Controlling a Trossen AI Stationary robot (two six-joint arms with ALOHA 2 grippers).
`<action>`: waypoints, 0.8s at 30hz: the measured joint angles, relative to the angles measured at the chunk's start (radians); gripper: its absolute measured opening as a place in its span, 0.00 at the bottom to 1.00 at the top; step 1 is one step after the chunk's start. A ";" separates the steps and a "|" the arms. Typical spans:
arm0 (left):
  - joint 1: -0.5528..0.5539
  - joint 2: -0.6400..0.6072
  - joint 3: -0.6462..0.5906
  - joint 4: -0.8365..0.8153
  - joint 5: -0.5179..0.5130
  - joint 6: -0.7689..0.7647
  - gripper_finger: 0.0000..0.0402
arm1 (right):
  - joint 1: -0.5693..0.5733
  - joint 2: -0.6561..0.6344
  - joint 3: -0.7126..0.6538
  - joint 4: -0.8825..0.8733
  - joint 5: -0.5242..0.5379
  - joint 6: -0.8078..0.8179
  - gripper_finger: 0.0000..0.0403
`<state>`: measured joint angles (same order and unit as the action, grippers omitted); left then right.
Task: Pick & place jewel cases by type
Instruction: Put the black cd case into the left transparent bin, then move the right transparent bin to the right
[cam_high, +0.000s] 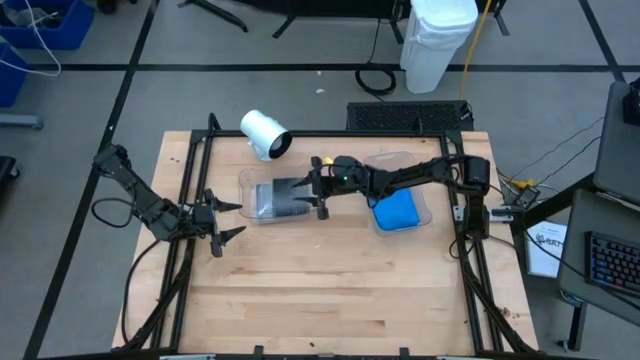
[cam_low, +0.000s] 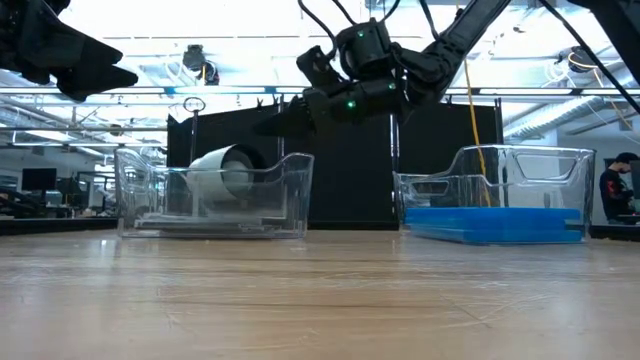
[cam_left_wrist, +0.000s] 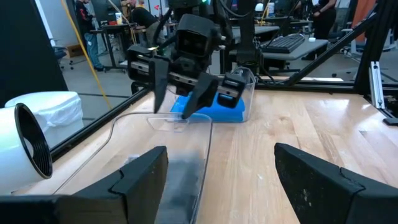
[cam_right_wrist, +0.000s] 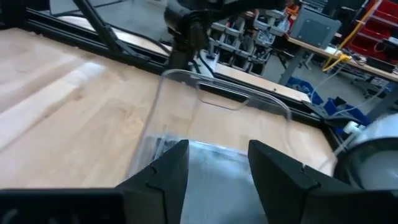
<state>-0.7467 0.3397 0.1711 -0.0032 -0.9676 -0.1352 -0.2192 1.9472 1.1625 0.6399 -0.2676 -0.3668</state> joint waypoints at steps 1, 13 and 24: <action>0.000 0.000 0.000 0.000 0.000 0.000 0.74 | 0.007 0.000 0.000 0.000 0.000 0.000 0.39; 0.000 0.000 0.000 0.000 0.000 0.000 0.74 | 0.052 0.000 0.000 -0.004 0.001 0.024 0.39; 0.000 0.000 0.000 0.000 0.000 0.000 0.74 | 0.051 0.000 0.000 -0.029 0.001 0.071 0.38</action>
<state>-0.7467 0.3399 0.1711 -0.0036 -0.9673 -0.1352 -0.1680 1.9472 1.1622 0.6109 -0.2667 -0.2959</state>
